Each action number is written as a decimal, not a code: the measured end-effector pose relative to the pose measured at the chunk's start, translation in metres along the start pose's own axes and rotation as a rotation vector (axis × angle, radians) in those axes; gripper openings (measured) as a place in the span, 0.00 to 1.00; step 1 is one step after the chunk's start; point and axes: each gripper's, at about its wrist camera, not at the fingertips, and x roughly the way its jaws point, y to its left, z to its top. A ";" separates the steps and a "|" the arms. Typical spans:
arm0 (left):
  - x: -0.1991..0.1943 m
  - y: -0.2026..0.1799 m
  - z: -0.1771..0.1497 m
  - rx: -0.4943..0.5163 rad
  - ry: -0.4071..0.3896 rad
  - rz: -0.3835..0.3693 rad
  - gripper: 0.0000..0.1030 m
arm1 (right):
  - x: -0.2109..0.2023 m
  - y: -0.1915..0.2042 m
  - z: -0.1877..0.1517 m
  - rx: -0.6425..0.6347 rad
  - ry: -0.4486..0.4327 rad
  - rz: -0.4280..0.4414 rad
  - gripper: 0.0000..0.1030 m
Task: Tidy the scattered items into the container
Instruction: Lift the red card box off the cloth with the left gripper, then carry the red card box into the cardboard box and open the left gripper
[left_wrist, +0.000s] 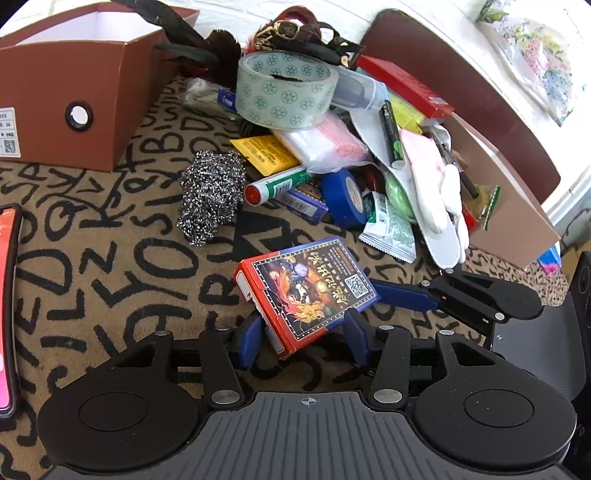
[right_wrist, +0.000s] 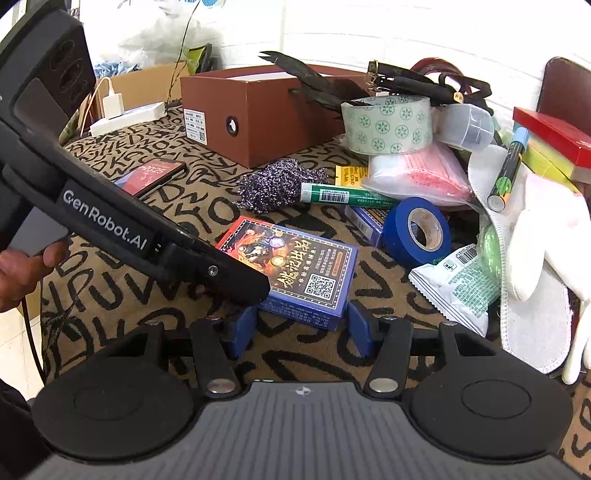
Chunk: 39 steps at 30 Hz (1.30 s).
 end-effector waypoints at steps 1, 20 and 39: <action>0.000 0.001 0.000 -0.002 0.000 -0.001 0.59 | 0.000 0.000 0.000 0.000 0.003 0.002 0.57; 0.006 -0.082 0.034 0.175 -0.058 -0.105 0.54 | -0.077 -0.029 -0.009 0.080 -0.124 -0.220 0.51; 0.078 -0.282 0.118 0.464 -0.143 -0.320 0.58 | -0.177 -0.161 -0.015 0.187 -0.262 -0.652 0.52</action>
